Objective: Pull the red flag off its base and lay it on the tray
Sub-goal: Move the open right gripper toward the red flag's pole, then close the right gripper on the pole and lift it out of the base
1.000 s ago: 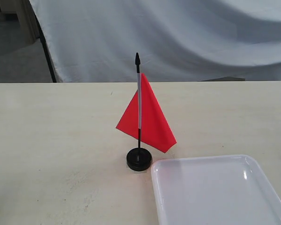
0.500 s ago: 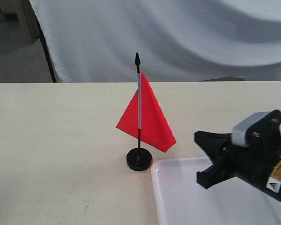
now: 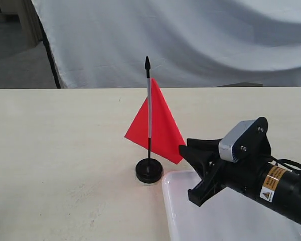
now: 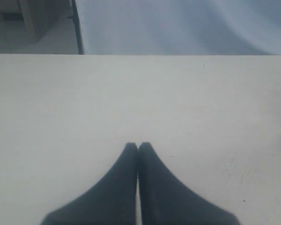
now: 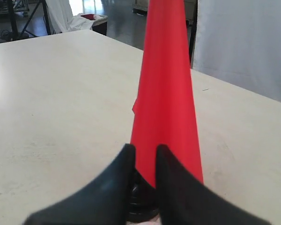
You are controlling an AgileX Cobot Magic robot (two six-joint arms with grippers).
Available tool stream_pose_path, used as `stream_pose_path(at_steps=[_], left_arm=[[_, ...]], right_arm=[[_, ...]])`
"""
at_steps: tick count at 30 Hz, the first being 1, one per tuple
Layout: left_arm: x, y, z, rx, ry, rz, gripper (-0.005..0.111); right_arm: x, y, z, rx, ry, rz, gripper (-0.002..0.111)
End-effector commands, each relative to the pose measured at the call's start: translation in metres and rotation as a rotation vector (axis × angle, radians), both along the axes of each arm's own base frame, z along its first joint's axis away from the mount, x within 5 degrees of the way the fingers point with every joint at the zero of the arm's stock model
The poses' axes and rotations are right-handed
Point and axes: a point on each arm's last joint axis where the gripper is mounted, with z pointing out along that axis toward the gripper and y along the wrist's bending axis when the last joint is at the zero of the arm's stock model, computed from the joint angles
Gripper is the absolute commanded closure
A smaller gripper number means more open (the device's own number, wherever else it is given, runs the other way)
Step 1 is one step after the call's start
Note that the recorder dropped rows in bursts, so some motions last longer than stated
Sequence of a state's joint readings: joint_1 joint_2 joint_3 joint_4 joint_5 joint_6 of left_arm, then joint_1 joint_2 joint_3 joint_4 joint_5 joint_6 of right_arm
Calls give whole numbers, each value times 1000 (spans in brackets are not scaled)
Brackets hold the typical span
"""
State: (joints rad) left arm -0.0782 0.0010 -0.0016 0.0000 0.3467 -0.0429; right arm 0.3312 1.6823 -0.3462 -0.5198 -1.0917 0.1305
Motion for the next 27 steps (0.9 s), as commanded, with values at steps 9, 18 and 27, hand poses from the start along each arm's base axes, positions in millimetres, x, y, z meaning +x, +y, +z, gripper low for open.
stream_pose_path(at_steps=[9, 18, 27], left_arm=[[0, 0, 0, 1, -3, -7, 107], [0, 0, 0, 1, -3, -7, 107], [0, 0, 0, 1, -3, -7, 107]], right_arm=[[6, 4, 13, 20, -55, 13, 4], [35, 12, 36, 93, -78, -17, 4], [55, 25, 46, 113, -69, 33, 4]])
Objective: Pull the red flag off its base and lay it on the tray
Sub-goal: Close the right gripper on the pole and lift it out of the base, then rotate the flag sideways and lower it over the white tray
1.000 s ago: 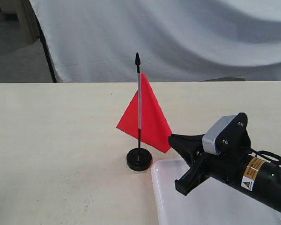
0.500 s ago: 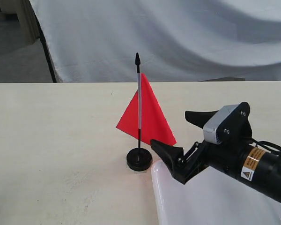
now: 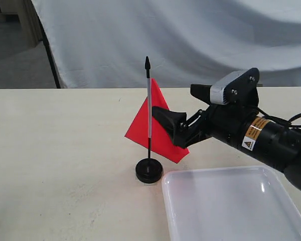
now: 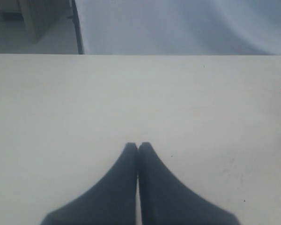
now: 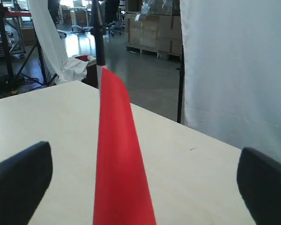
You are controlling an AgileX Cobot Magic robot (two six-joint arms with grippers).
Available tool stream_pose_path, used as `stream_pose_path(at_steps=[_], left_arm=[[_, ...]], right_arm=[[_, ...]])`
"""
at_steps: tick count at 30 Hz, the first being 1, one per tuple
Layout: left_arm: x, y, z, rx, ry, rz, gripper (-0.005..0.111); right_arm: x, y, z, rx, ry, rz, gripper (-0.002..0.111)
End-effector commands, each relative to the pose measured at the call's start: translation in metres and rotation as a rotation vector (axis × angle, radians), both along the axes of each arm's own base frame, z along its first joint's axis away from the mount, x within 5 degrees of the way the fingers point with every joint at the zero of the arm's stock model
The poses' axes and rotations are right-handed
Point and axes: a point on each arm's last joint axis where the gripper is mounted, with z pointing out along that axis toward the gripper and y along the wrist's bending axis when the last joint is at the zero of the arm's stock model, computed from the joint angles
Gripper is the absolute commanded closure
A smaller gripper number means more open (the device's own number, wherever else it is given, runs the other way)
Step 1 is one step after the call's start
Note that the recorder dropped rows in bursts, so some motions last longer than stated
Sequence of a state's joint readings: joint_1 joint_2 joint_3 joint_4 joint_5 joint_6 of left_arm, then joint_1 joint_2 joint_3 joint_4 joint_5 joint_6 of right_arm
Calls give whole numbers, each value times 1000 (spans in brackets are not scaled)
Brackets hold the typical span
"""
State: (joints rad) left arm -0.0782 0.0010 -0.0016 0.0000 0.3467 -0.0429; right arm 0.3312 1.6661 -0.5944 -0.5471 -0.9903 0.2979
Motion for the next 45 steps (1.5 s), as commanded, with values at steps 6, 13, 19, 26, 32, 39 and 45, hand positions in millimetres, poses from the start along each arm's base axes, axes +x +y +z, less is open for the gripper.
stream_pose_path(at_steps=[6, 13, 19, 26, 32, 39, 45], left_arm=[[0, 0, 0, 1, -3, -7, 107], [0, 0, 0, 1, -3, -7, 107], [0, 0, 0, 1, -3, -7, 107], [0, 0, 0, 1, -3, -7, 107], [0, 0, 0, 1, -3, -7, 107], [0, 0, 0, 1, -3, -7, 107], [0, 0, 0, 1, -3, -7, 107]], right_arm=[[37, 24, -31, -25, 48, 56, 4], [43, 33, -45, 11, 15, 132, 19], [41, 34, -47, -38, -7, 168, 107], [38, 35, -34, 52, -8, 181, 109], [22, 29, 23, 106, -159, 182, 109], [3, 7, 68, -215, -183, 28, 109], [-9, -27, 58, -785, -22, -154, 109]])
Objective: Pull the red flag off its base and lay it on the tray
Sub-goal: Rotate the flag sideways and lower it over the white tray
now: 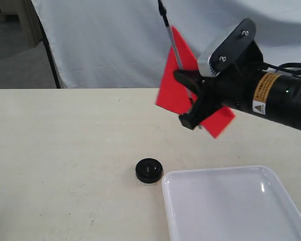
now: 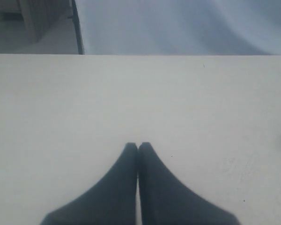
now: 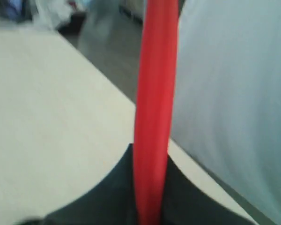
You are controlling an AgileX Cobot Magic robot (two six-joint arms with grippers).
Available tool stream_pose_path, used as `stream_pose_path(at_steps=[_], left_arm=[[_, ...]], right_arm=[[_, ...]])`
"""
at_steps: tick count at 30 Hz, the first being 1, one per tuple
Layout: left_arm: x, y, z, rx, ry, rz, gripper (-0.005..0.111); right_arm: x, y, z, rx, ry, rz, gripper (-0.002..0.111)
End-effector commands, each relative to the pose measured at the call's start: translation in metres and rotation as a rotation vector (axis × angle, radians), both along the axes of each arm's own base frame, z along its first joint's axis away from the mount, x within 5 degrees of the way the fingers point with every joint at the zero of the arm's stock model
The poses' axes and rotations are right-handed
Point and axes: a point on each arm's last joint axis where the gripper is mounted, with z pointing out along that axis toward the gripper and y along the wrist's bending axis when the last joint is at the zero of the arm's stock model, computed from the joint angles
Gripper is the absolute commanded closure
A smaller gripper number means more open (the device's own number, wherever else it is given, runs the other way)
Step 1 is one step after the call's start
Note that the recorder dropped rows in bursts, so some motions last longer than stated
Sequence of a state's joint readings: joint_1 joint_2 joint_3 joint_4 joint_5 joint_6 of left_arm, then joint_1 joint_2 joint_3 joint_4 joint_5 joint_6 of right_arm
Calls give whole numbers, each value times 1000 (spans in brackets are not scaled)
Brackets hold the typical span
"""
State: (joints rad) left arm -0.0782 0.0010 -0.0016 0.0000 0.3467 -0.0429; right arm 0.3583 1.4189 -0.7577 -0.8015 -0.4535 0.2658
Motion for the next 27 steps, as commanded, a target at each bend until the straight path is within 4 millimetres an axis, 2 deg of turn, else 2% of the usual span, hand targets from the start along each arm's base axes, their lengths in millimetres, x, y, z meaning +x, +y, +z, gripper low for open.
stream_pose_path(at_steps=[1, 5, 11, 16, 27], left_arm=[[0, 0, 0, 1, -3, -7, 107], [0, 0, 0, 1, -3, -7, 107], [0, 0, 0, 1, -3, -7, 107], [0, 0, 0, 1, -3, -7, 107], [0, 0, 0, 1, -3, -7, 107]], right_arm=[[-9, -27, -18, -453, 128, -213, 109], [-17, -28, -36, -718, 231, -287, 109], [-37, -5, -66, -1130, 309, -181, 109], [-45, 7, -89, -1234, 384, -46, 109], [-39, 17, -126, -1282, 434, 46, 109]])
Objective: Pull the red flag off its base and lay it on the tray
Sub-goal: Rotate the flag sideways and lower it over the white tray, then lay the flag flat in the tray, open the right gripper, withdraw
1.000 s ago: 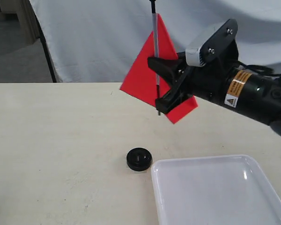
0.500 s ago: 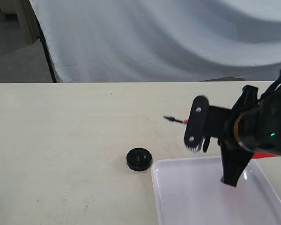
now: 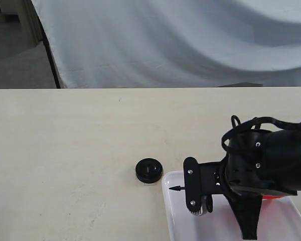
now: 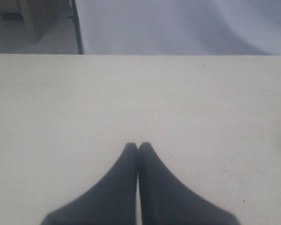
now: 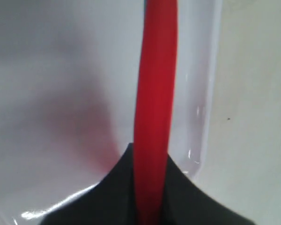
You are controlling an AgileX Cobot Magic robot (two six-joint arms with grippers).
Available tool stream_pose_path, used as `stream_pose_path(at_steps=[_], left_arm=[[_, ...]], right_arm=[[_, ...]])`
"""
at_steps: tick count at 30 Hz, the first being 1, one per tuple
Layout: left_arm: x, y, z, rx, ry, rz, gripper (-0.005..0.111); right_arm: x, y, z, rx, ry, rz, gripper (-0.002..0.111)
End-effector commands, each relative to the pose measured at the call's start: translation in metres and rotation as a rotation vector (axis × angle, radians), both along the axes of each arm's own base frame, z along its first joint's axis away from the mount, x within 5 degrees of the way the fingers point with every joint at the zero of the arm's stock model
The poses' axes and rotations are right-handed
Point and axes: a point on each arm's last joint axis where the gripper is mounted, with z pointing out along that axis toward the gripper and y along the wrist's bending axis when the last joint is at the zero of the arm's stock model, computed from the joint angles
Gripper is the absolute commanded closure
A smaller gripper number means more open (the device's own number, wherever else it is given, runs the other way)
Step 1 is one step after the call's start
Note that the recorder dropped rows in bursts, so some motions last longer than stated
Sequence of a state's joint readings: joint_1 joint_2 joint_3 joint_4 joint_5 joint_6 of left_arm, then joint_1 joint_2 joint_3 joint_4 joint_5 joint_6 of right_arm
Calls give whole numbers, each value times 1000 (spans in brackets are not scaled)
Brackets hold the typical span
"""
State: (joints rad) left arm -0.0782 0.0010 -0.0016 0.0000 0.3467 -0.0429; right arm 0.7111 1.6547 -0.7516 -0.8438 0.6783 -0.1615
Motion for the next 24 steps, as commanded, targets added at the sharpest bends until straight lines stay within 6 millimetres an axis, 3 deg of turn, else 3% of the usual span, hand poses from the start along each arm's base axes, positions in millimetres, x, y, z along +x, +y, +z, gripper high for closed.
stream_pose_path(at_steps=[1, 10, 12, 15, 19, 21, 24], left_arm=[[0, 0, 0, 1, -3, -7, 107], [0, 0, 0, 1, -3, -7, 107], [0, 0, 0, 1, -3, -7, 107], [0, 0, 0, 1, -3, -7, 107], [0, 0, 0, 1, -3, -7, 107], [0, 0, 0, 1, -3, -7, 107], [0, 0, 0, 1, -3, -7, 107]], right_arm=[[1, 6, -16, 6, 41, 30, 109], [2, 7, -30, 2, 73, 10, 108], [1, 8, -31, 7, 77, 3, 103], [0, 8, -31, 18, 84, -11, 78], [-1, 8, -31, 35, 87, -41, 22], [1, 9, -30, 55, 75, -75, 9], [3, 11, -28, 78, 60, -105, 8]])
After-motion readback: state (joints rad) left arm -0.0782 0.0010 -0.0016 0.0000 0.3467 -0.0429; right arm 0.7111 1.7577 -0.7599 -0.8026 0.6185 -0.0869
